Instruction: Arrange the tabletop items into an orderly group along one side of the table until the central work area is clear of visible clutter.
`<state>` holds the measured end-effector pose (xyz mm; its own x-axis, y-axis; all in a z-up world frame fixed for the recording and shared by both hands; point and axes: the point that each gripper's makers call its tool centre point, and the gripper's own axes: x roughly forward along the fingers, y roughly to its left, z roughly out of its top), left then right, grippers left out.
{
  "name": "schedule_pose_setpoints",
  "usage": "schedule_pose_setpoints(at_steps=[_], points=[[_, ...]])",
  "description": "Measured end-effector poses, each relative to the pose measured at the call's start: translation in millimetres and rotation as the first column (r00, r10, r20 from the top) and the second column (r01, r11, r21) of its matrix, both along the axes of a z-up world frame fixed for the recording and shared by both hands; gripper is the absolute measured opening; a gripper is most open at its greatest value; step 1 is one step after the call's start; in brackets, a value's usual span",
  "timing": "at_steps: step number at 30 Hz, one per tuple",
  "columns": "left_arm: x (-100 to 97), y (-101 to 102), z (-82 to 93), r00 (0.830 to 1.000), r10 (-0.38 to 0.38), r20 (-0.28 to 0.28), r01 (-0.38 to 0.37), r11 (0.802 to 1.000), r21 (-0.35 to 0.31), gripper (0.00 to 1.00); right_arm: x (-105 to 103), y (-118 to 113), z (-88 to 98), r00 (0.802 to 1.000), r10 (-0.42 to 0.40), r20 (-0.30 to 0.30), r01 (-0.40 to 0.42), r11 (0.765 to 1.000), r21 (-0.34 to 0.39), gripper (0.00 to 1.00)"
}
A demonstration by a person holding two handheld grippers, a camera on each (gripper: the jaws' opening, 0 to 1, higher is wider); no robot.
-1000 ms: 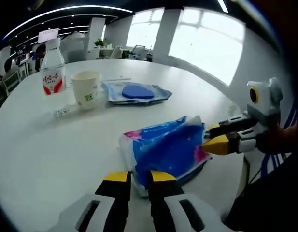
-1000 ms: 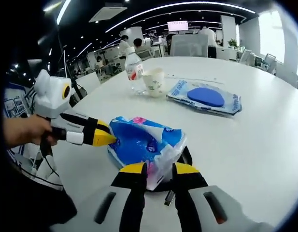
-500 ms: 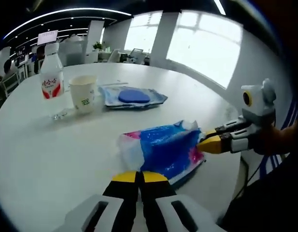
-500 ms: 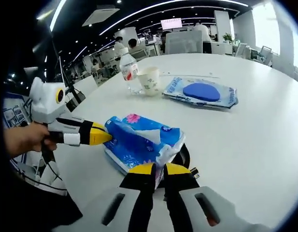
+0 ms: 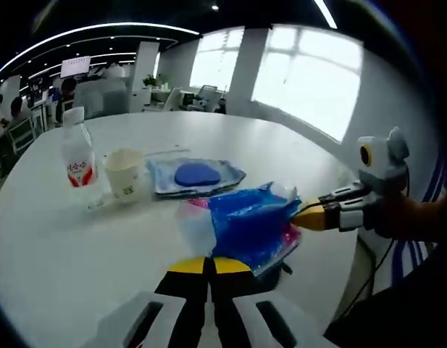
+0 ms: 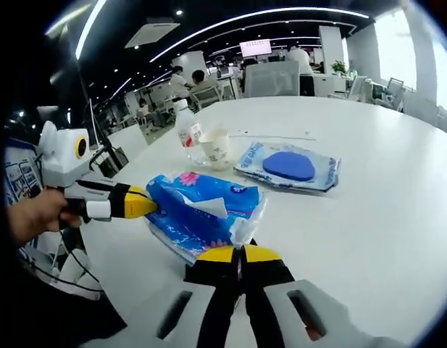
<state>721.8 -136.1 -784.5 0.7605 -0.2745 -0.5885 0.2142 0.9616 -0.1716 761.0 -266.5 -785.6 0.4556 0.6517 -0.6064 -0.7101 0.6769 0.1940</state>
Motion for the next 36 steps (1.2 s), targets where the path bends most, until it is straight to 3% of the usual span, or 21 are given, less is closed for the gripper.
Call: schedule_pose_setpoints(at_steps=[25,36], points=[[74.8,-55,56.8,0.994,-0.080,0.074,0.079,0.997,0.021,0.00,71,-56,45.2,0.988,-0.130,0.087,0.129,0.991,0.019,0.00],[111.1,-76,60.0,0.991,-0.108,0.082,0.108,0.994,0.011,0.00,101,-79,56.5,0.982,-0.156,0.109,0.157,0.988,-0.004,0.00]])
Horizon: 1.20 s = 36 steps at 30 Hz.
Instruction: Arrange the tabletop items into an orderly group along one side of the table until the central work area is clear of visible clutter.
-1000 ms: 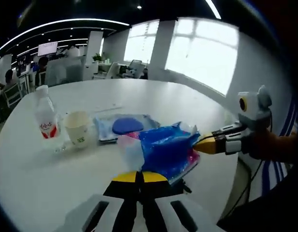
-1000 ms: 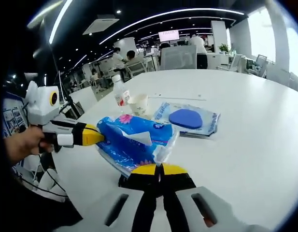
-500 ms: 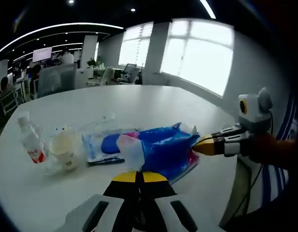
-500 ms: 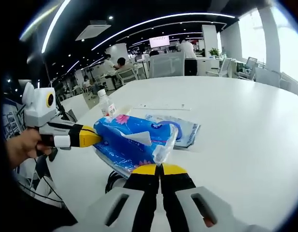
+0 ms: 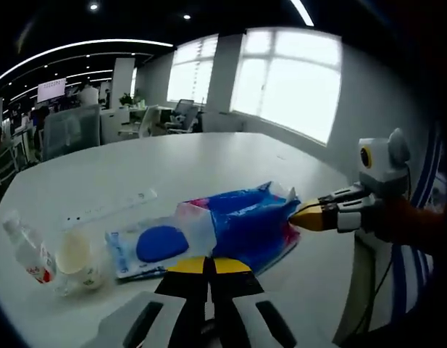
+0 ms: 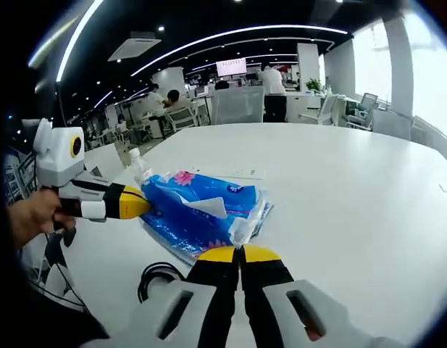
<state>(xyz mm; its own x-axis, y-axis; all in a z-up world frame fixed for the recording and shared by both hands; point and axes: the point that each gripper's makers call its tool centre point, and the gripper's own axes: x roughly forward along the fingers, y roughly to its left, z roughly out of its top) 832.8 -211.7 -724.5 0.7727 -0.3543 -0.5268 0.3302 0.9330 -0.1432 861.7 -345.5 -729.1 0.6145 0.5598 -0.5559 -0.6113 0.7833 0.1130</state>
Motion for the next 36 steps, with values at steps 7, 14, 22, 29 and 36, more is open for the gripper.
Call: schedule_pose_setpoints(at_steps=[7,14,22,29,36], points=[[21.4,-12,-4.0,1.000,-0.006,0.000,0.006,1.000,-0.014,0.00,18,-14,-2.0,1.000,-0.014,-0.003,0.014,1.000,-0.018,0.00],[41.9,-26,-8.4,0.998,-0.051,0.021,0.051,0.999,0.005,0.00,36,-28,-8.3,1.000,-0.029,-0.006,0.029,0.999,-0.035,0.00],[62.2,-46,-18.9,0.996,-0.083,0.027,0.083,0.997,0.006,0.00,56,-46,-26.2,0.999,-0.054,0.002,0.053,0.995,-0.089,0.00],[73.3,-58,-33.4,0.997,-0.079,0.015,0.080,0.997,-0.019,0.00,69,-58,-37.7,0.996,-0.088,0.025,0.091,0.988,-0.126,0.00],[84.5,-66,-50.0,0.997,-0.083,0.005,0.083,0.996,-0.029,0.00,81,-68,-54.8,0.992,-0.124,0.026,0.126,0.982,-0.139,0.00]])
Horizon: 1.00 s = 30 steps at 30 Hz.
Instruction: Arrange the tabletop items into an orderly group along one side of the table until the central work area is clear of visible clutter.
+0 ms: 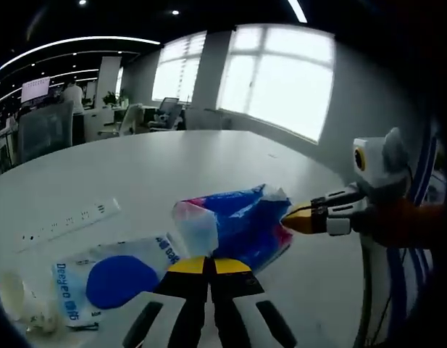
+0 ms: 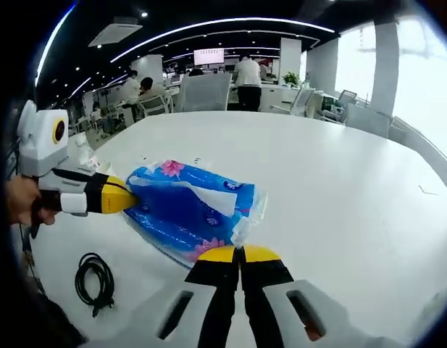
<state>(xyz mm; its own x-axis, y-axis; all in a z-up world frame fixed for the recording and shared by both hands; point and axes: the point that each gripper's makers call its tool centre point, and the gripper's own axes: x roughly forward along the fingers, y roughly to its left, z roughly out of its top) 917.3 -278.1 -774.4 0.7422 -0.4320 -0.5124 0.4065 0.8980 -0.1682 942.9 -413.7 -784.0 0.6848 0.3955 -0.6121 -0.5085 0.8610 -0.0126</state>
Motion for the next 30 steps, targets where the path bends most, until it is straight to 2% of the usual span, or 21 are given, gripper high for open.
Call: schedule_pose_setpoints(at_steps=[6,9,16,21,26,30], points=[[15.0,-7,-16.0,1.000,-0.021,-0.004,0.021,1.000,0.007,0.00,10,-5,-9.7,1.000,-0.016,0.012,0.016,1.000,-0.025,0.00],[23.5,-10,-24.0,0.999,-0.034,-0.005,0.034,0.999,0.009,0.00,20,-7,-16.3,0.999,-0.004,0.037,0.006,0.997,-0.074,0.00],[37.9,-14,-41.8,0.999,-0.035,-0.037,0.035,0.999,-0.009,0.00,37,-11,-29.3,0.998,-0.033,0.045,0.037,0.995,-0.089,0.00],[48.3,-18,-58.9,0.996,-0.051,-0.074,0.050,0.999,-0.018,0.00,57,-13,-41.1,0.997,-0.050,0.056,0.056,0.993,-0.105,0.00],[56.9,-20,-67.6,0.994,-0.056,-0.095,0.053,0.998,-0.031,0.01,65,-12,-44.3,0.997,-0.053,0.060,0.061,0.991,-0.123,0.00],[62.0,-20,-75.8,0.991,-0.061,-0.122,0.058,0.998,-0.031,0.01,74,-11,-53.7,0.997,-0.059,0.057,0.066,0.989,-0.130,0.00]])
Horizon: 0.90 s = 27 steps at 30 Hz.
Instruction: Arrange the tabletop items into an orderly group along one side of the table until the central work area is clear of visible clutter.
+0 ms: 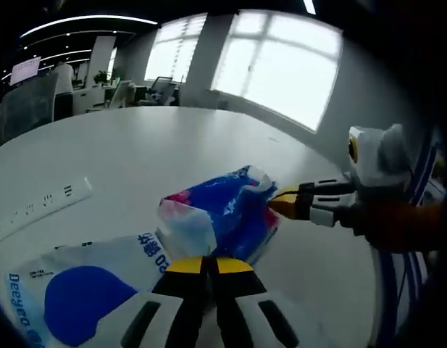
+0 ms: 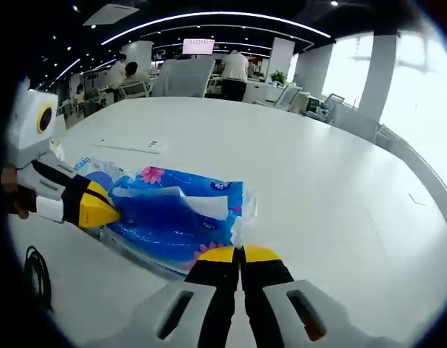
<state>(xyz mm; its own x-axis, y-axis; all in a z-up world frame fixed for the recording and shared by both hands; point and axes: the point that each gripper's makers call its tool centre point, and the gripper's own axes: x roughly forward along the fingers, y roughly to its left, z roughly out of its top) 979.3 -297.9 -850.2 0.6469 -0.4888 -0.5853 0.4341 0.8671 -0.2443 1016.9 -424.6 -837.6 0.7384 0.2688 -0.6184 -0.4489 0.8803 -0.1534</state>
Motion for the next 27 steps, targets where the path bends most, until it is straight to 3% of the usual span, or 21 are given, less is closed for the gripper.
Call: schedule_pose_setpoints(at_steps=[12,19,27], points=[[1.0,4,-5.8,1.000,0.011,-0.028,-0.011,1.000,-0.007,0.03,10,4,-17.2,1.000,-0.004,-0.015,0.003,0.999,-0.041,0.00],[0.3,9,2.9,0.999,0.025,-0.022,-0.025,0.999,-0.020,0.04,8,5,-19.3,1.000,0.000,-0.026,-0.001,0.999,-0.036,0.03],[-2.5,17,20.8,0.999,0.044,0.024,-0.044,0.999,-0.018,0.03,8,3,-12.0,1.000,0.007,-0.011,-0.007,0.999,-0.033,0.12]])
